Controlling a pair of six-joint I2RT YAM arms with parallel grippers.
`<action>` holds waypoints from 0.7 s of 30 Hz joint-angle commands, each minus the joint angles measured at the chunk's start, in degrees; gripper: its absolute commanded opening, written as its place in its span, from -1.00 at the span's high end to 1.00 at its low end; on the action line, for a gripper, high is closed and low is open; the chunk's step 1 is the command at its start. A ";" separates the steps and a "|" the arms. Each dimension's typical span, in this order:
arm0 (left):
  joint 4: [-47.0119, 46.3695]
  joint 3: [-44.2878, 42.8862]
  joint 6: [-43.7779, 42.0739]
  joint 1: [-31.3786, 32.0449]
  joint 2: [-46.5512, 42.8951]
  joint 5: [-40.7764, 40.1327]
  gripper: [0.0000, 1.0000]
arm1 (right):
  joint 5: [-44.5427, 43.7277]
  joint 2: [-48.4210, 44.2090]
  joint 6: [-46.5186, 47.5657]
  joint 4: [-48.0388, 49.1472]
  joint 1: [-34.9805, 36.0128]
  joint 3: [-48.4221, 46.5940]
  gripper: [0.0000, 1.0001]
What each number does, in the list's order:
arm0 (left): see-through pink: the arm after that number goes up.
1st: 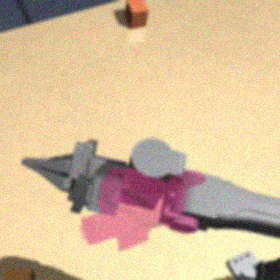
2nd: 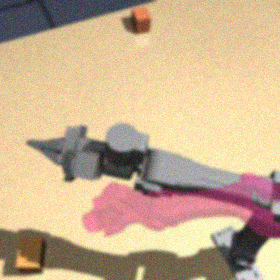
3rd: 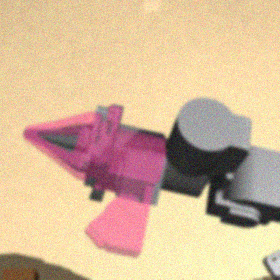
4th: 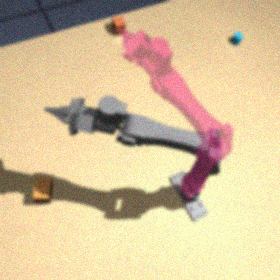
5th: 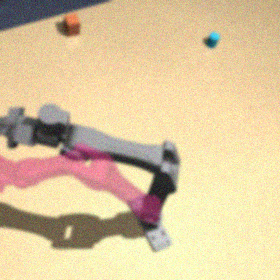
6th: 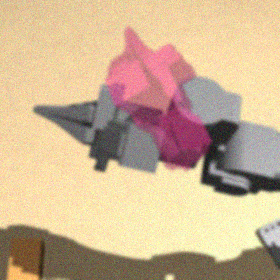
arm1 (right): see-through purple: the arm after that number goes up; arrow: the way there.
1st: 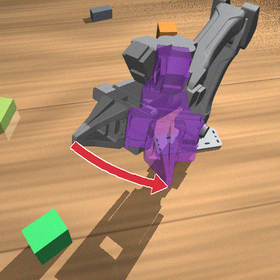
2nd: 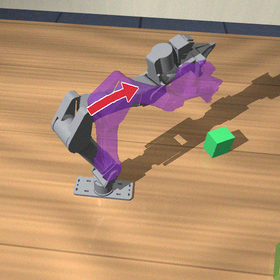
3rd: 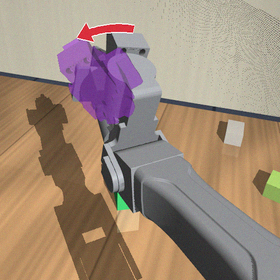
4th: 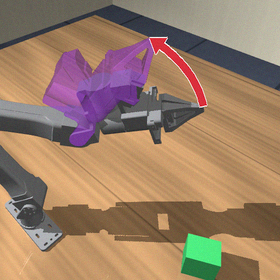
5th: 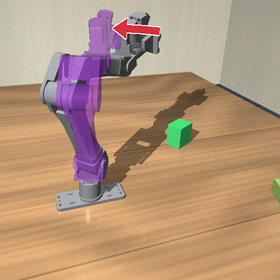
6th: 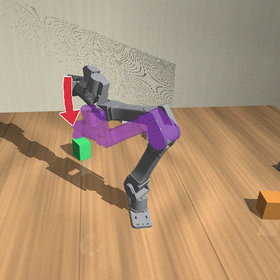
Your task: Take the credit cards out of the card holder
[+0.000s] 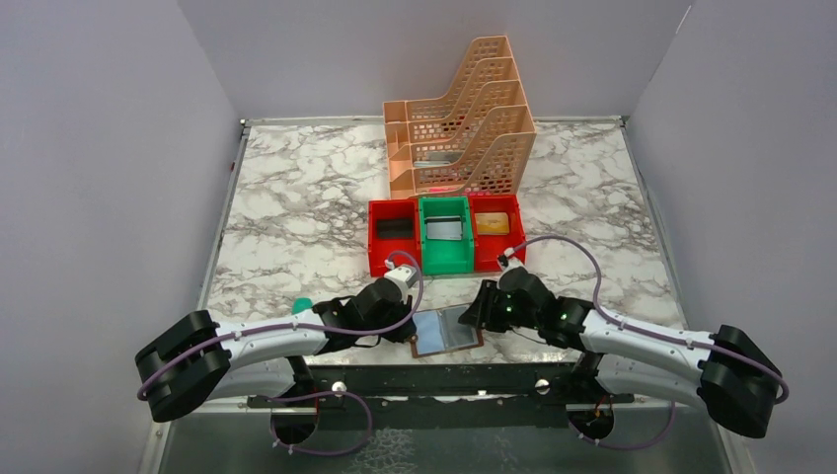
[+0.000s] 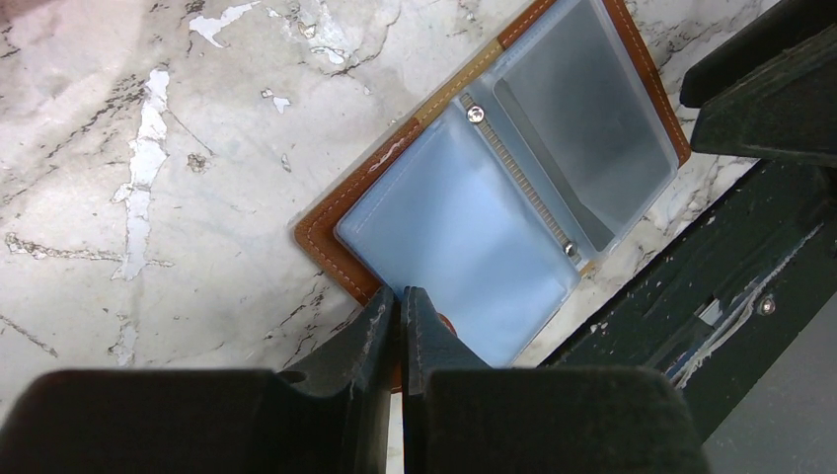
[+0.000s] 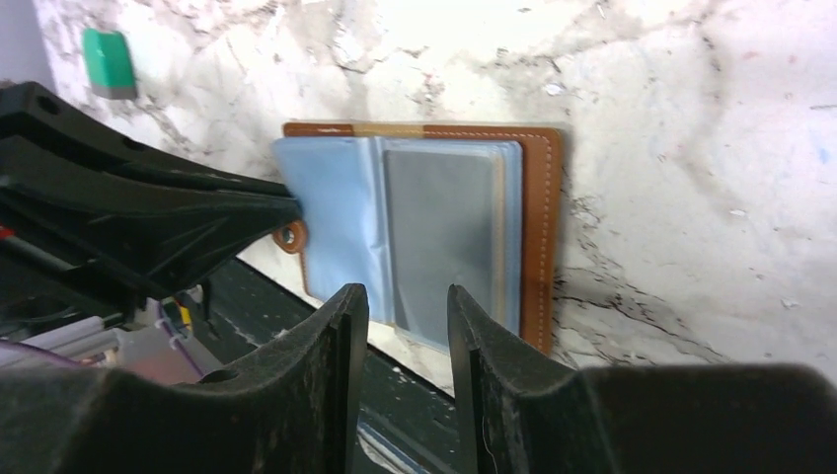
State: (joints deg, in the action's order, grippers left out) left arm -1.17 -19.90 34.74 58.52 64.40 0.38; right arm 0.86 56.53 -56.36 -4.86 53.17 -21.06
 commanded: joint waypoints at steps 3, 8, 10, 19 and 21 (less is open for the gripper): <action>-0.89 -0.01 -0.30 0.32 -0.13 0.43 0.81 | 0.13 3.81 2.93 -0.02 0.06 0.47 0.19; -0.81 -0.99 -1.10 0.36 1.21 0.83 0.83 | 2.77 8.63 3.30 2.46 0.09 -0.43 0.26; -1.06 -1.02 -0.79 0.45 1.63 1.02 0.85 | 2.22 9.79 3.69 1.24 0.08 -1.30 0.28; -1.38 -2.08 -2.18 0.45 4.27 1.98 0.92 | 5.23 10.03 4.21 4.33 0.09 -1.31 0.27; -1.17 -2.18 -2.49 0.45 4.93 1.66 0.92 | 2.74 10.26 3.55 1.56 0.09 -2.11 0.27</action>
State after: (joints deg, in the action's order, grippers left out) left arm -2.57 -21.37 33.41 58.54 67.68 0.89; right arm 4.45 65.80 -53.41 -2.02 53.15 -22.13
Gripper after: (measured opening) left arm 0.046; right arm 0.364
